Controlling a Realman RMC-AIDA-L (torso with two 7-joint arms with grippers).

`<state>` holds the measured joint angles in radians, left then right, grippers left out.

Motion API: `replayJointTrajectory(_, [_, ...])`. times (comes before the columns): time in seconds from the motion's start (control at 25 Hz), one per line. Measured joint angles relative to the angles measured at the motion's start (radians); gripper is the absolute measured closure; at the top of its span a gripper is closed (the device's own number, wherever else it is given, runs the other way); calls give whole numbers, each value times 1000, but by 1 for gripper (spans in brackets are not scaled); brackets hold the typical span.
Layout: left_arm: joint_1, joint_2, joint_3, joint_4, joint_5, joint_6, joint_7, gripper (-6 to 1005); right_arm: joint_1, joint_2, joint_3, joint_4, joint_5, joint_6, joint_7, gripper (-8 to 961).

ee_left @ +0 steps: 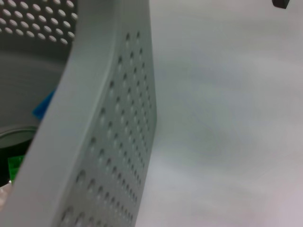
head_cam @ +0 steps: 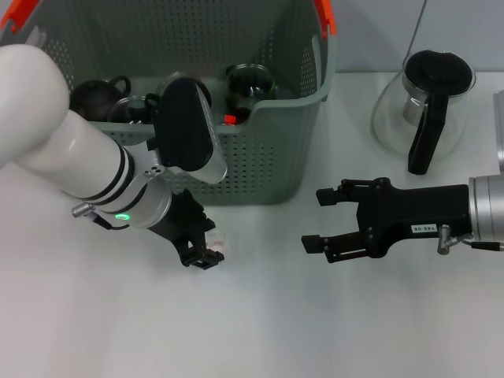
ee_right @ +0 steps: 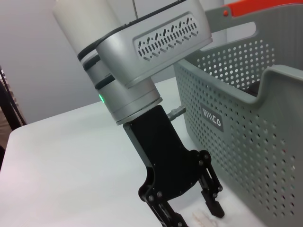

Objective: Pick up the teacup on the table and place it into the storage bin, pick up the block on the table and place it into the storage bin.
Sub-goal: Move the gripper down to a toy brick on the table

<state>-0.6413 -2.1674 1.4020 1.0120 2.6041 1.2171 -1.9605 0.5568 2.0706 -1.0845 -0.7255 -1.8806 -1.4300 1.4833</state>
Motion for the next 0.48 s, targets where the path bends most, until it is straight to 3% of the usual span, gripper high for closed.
replayJointTrajectory(0.32, [-2,-2,8,0,3,13,-15,492,1,1,0,0,0,4,0,25])
replayJointTrajectory(0.48, [-10,-1,1,4,1,15,-30,637,-1,1,0,0,0,5,3,26])
